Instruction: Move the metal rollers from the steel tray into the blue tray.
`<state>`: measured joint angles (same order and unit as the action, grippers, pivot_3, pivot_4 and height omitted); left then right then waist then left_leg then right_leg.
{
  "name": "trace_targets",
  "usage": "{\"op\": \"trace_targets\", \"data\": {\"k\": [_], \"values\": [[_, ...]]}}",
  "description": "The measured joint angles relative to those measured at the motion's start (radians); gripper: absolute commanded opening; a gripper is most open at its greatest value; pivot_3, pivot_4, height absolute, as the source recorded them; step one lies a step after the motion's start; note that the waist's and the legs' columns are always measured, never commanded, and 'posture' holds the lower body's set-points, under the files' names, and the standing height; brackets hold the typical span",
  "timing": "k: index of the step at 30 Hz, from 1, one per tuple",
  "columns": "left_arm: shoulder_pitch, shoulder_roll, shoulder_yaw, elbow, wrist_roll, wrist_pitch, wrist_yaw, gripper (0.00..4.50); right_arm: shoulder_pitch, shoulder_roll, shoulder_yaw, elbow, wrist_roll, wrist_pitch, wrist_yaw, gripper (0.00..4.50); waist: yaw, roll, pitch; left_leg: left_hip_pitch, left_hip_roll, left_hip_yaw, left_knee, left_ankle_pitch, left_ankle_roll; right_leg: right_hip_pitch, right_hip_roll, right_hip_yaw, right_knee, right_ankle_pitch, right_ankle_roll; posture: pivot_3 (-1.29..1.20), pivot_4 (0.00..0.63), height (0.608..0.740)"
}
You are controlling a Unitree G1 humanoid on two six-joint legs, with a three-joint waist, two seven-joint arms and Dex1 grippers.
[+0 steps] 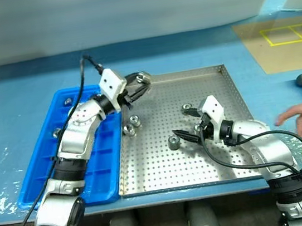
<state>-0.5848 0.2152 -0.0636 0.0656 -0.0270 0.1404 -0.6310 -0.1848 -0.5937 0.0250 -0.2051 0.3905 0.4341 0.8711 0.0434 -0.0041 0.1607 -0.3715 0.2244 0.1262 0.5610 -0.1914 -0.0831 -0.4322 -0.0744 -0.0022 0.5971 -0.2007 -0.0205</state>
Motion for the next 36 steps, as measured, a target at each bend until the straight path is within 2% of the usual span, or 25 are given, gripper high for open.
{"op": "trace_targets", "data": {"k": [13, 22, 29, 36], "values": [[0.259, 0.044, 0.107, -0.218, 0.059, 0.066, 0.289, 1.90, -0.037, 0.001, 0.020, 0.042, -0.017, -0.019, 0.039, 4.50, 0.001, 0.000, 0.000, -0.003, 0.000, 0.000, 0.001, 0.000, 0.000, -0.004, 0.000, 0.000, 0.001, 0.000, 0.000, -0.01, 0.150, 0.740], [0.451, 0.045, 0.137, -0.361, 0.180, 0.130, 0.471, 1.90, -0.049, 0.002, 0.031, 0.078, -0.026, -0.030, 0.064, 4.50, 0.001, 0.000, 0.000, -0.004, 0.001, 0.000, 0.001, 0.000, 0.001, -0.005, 0.000, -0.001, 0.001, 0.000, 0.000, 0.03, 0.150, 0.740], [0.559, 0.006, 0.174, -0.379, 0.250, 0.122, 0.614, 1.90, -0.066, 0.017, 0.045, 0.099, -0.036, -0.040, 0.072, 4.50, 0.003, 0.000, 0.000, -0.005, 0.001, -0.001, 0.002, -0.002, 0.004, -0.005, 0.000, -0.002, 0.001, 0.000, 0.000, 0.04, 0.150, 0.740], [0.667, -0.024, 0.195, -0.442, 0.281, 0.129, 0.680, 1.90, -0.072, 0.019, 0.058, 0.114, -0.038, -0.048, 0.084, 4.50, 0.003, 0.000, 0.000, -0.006, 0.001, -0.001, 0.003, -0.003, 0.005, -0.005, 0.000, -0.002, 0.001, 0.000, 0.000, 0.04, 0.150, 0.740]]}}
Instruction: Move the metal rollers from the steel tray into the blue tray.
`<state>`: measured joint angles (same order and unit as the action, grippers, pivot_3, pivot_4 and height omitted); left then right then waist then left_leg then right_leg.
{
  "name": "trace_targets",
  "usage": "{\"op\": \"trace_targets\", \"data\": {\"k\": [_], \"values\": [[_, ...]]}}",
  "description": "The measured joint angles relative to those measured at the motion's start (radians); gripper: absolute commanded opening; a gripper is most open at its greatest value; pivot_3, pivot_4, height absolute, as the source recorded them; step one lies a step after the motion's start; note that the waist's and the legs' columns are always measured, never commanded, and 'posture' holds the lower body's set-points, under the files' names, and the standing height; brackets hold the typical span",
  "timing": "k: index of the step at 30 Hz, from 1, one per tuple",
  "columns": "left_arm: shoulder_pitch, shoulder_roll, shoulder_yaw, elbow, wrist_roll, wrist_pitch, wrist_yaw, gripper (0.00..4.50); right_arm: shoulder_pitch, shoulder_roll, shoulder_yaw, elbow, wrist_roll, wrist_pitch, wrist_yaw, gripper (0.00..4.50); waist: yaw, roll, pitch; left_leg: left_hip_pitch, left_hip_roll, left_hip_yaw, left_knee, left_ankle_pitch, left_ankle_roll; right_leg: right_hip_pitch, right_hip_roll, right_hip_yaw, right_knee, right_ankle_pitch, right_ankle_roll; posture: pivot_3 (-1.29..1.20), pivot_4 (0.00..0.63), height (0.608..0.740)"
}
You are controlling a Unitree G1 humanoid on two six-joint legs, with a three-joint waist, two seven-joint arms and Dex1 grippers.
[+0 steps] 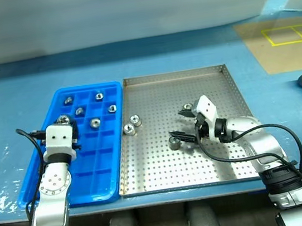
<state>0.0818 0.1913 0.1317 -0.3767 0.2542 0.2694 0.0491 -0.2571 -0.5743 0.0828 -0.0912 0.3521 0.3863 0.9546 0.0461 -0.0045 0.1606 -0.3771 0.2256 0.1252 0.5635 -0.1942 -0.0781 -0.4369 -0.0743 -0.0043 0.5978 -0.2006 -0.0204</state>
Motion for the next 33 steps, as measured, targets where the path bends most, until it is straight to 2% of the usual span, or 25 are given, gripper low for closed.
{"op": "trace_targets", "data": {"k": [6, 13, 24, 33], "values": [[0.079, -0.030, 0.043, -0.032, 0.001, -0.022, 0.055, 1.90, -0.001, 0.006, 0.001, 0.003, 0.000, -0.008, 0.003, 4.50, 0.002, 0.000, 0.000, 0.000, 0.000, 0.000, 0.000, 0.000, 0.000, 0.000, 0.000, 0.000, 0.000, 0.000, 0.000, 0.05, 0.150, 0.740], [0.130, -0.048, 0.066, -0.055, -0.001, -0.043, 0.081, 1.90, -0.052, 0.052, 0.048, 0.025, -0.001, -0.011, 0.029, 4.50, 0.002, 0.000, 0.000, 0.000, 0.000, -0.001, 0.000, 0.000, 0.000, 0.000, 0.000, -0.001, 0.000, 0.000, 0.000, 0.18, 0.150, 0.740], [0.265, -0.042, 0.074, -0.078, -0.099, -0.199, -0.005, 1.90, -0.191, 0.097, 0.100, 0.180, -0.033, -0.068, 0.115, 4.50, 0.067, -0.001, 0.000, -0.001, 0.001, -0.002, 0.002, -0.001, 0.001, -0.002, 0.000, -0.004, 0.000, 0.000, 0.000, 0.28, 0.150, 0.740], [0.273, -0.050, 0.055, -0.110, -0.111, -0.169, -0.041, 1.90, -0.244, 0.132, 0.110, 0.237, -0.044, -0.103, 0.161, 4.50, 0.085, 0.000, 0.000, -0.001, 0.002, -0.001, 0.003, 0.000, 0.001, -0.002, 0.000, -0.003, 0.002, 0.000, 0.000, 0.30, 0.150, 0.740]]}}
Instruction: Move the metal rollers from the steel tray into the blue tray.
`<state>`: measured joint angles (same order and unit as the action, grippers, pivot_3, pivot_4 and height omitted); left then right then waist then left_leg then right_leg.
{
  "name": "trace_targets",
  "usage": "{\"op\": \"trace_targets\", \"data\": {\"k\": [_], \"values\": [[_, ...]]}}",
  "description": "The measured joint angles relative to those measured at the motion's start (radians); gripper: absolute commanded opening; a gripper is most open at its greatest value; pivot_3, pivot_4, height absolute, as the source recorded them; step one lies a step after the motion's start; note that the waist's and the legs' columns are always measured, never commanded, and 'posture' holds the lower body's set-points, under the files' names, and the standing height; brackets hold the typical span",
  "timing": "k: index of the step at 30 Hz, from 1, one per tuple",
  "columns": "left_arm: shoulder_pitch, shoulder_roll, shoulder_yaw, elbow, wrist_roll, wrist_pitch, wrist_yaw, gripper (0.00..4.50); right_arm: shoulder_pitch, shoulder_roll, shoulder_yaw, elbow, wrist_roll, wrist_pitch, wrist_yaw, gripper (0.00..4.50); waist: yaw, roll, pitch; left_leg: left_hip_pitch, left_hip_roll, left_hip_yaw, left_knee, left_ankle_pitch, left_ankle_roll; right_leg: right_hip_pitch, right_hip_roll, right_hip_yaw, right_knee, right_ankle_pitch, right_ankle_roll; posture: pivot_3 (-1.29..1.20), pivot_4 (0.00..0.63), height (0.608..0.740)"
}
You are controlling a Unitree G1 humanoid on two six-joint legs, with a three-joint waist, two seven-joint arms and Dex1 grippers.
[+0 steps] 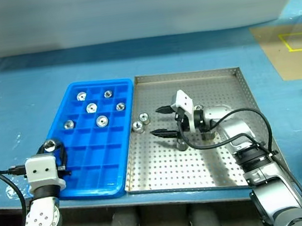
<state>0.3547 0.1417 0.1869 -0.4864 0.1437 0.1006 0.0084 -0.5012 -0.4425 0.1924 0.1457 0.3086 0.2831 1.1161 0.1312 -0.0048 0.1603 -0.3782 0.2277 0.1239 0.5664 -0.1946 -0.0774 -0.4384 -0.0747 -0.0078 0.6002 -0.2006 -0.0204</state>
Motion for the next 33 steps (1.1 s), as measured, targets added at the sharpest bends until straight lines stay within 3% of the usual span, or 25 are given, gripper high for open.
{"op": "trace_targets", "data": {"k": [24, 30, 33], "values": [[-0.015, -0.129, -0.019, -0.186, 0.015, 0.373, 0.040, 1.90, 0.002, -0.011, -0.002, 0.007, -0.013, -0.005, 0.001, 4.50, -0.001, 0.000, 0.000, -0.001, 0.000, 0.000, 0.004, 0.000, 0.000, 0.000, 0.000, 0.000, 0.004, 0.000, 0.000, 0.27, 0.150, 0.740], [-0.033, -0.129, 0.012, -0.174, -0.005, 0.391, 0.043, 1.90, 0.003, -0.011, -0.003, 0.007, -0.013, -0.005, -0.002, 4.50, -0.001, 0.000, 0.000, -0.001, 0.000, 0.000, 0.004, 0.000, 0.000, 0.000, 0.000, 0.001, 0.005, 0.000, 0.000, 0.27, 0.150, 0.740], [-0.048, -0.128, 0.019, -0.169, -0.011, 0.408, 0.045, 2.91, 0.004, -0.011, -0.003, 0.007, -0.013, -0.005, -0.005, 4.50, 0.000, 0.001, -0.001, 0.000, 0.000, 0.000, 0.004, 0.000, 0.000, 0.000, 0.000, 0.000, 0.005, 0.000, 0.000, 0.26, 0.150, 0.740]]}}
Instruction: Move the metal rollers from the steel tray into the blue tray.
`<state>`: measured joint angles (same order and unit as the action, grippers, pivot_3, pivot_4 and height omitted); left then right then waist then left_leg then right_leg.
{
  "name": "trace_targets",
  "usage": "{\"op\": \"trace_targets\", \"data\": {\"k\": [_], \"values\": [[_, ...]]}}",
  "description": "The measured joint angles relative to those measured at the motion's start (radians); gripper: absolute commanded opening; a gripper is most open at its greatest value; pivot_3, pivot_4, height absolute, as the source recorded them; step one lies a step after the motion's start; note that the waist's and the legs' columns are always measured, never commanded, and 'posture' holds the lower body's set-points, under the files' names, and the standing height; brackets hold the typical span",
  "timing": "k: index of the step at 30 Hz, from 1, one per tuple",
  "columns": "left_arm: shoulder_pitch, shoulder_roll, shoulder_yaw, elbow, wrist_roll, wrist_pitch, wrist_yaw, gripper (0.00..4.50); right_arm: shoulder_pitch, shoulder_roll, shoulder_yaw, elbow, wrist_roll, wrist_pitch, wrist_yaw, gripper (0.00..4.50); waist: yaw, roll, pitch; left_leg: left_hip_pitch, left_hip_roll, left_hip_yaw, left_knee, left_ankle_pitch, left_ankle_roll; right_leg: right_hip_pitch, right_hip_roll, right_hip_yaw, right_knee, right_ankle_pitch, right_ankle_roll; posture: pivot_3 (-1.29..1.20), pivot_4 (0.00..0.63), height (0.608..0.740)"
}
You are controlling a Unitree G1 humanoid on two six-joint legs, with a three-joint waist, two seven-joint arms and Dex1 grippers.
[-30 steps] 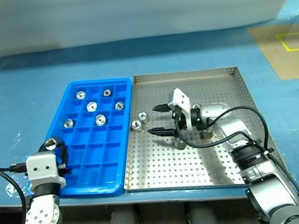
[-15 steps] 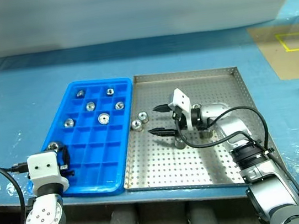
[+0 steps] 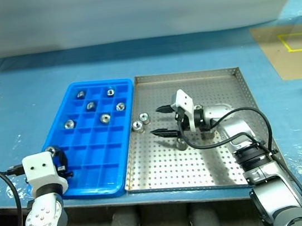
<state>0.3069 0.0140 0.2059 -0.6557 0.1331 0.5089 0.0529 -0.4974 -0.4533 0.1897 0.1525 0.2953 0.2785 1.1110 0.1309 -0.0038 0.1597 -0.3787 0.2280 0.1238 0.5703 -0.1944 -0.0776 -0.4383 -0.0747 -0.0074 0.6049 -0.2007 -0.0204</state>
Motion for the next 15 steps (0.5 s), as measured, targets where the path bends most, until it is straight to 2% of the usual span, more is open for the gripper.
{"op": "trace_targets", "data": {"k": [5, 10, 15], "values": [[-0.034, 0.007, 0.005, 0.004, -0.004, 0.049, -0.002, 4.48, 0.006, 0.000, -0.001, 0.000, 0.000, 0.000, -0.007, 4.50, 0.001, 0.001, 0.000, 0.000, 0.000, 0.000, 0.000, 0.000, 0.000, 0.001, 0.000, 0.000, 0.001, 0.000, 0.000, 0.25, 0.150, 0.740], [-0.065, 0.020, 0.006, 0.010, -0.039, 0.072, -0.029, 4.48, 0.017, 0.000, -0.003, -0.005, 0.000, 0.000, -0.023, 4.50, 0.001, 0.001, -0.001, 0.000, 0.000, 0.000, 0.001, 0.000, 0.000, 0.000, 0.000, 0.000, 0.001, 0.000, 0.000, 0.22, 0.150, 0.740], [-0.131, 0.113, -0.073, 0.074, -0.091, -0.022, -0.159, 4.48, 0.035, -0.003, -0.028, -0.025, 0.001, 0.004, -0.063, 4.50, 0.002, 0.000, 0.000, 0.001, 0.000, -0.001, 0.002, 0.000, 0.000, -0.001, 0.000, 0.000, 0.001, 0.000, 0.000, 0.16, 0.150, 0.740]]}}
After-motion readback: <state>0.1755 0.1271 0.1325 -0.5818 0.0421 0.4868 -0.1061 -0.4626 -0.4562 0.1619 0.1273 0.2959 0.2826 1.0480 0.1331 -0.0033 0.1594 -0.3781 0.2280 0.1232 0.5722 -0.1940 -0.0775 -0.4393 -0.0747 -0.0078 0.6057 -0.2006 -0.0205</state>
